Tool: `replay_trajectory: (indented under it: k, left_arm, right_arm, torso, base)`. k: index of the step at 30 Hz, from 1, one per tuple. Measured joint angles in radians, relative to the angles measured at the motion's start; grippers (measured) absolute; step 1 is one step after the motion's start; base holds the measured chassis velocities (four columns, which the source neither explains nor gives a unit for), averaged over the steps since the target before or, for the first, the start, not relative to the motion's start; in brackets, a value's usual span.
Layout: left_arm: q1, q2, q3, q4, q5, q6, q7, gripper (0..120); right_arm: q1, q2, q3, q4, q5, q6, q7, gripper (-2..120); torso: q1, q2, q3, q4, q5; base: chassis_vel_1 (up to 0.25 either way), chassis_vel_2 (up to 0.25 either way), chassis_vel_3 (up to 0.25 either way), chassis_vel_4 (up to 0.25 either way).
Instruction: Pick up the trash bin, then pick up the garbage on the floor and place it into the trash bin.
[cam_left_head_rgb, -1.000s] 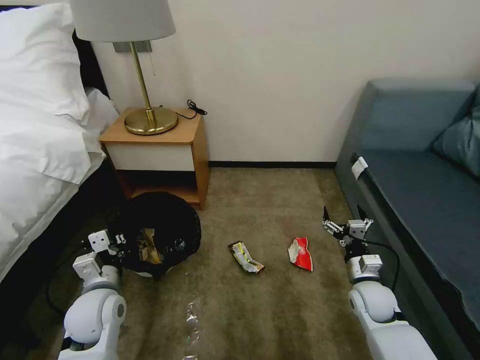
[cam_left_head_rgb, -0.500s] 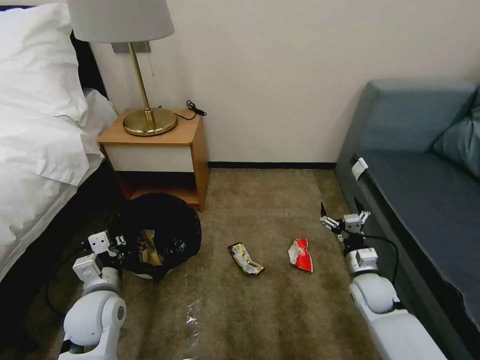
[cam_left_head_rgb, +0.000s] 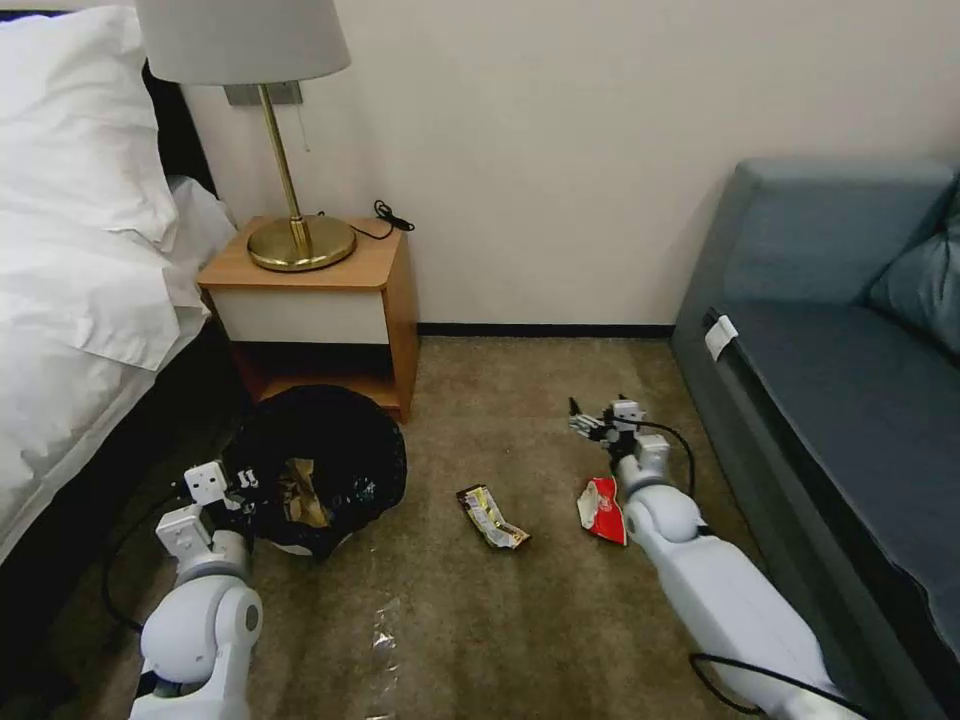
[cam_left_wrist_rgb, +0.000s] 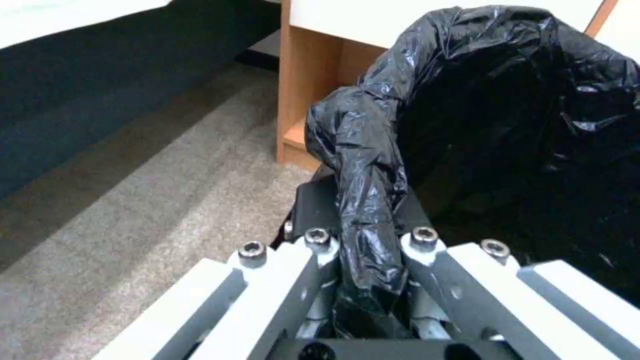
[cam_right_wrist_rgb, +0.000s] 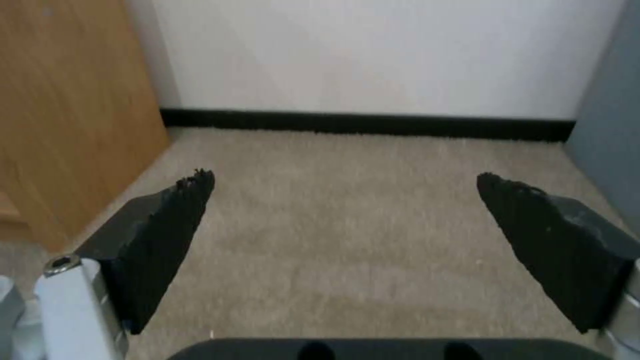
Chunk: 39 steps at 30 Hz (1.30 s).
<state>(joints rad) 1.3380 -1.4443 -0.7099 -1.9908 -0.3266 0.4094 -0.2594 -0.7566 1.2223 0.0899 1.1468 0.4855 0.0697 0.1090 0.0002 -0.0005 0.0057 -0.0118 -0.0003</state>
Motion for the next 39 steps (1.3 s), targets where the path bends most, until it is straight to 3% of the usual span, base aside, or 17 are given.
replay_trajectory:
  k: [10, 29, 39]
  left_arm:
    - [-0.025, 0.033, 0.026, 0.005, -0.035, 0.056, -0.004, 4]
    - [-0.002, 0.03, 0.01, -0.015, -0.026, 0.051, -0.006, 4]
    - [0.014, 0.046, -0.005, -0.032, -0.031, 0.047, -0.002, 4]
  right_arm:
    - [0.017, -0.001, 0.005, -0.066, 0.009, -0.013, -0.065, 100]
    - [0.148, 0.101, -0.063, -0.236, 0.002, 0.024, -0.119, 100]
    - [0.15, 0.115, -0.054, -0.326, -0.109, -0.035, -0.08, 100]
  torso:
    - [0.0, 0.0, 0.0, -0.0004, 0.0001]
    - [0.0, 0.0, 0.0, -0.0001, 0.0]
    - [0.0, 0.0, 0.0, -0.0002, 0.0001]
  base:
    - [0.0, 0.0, 0.0, 0.0]
    - [0.0, 0.0, 0.0, 0.0]
    - [0.0, 0.0, 0.0, 0.0]
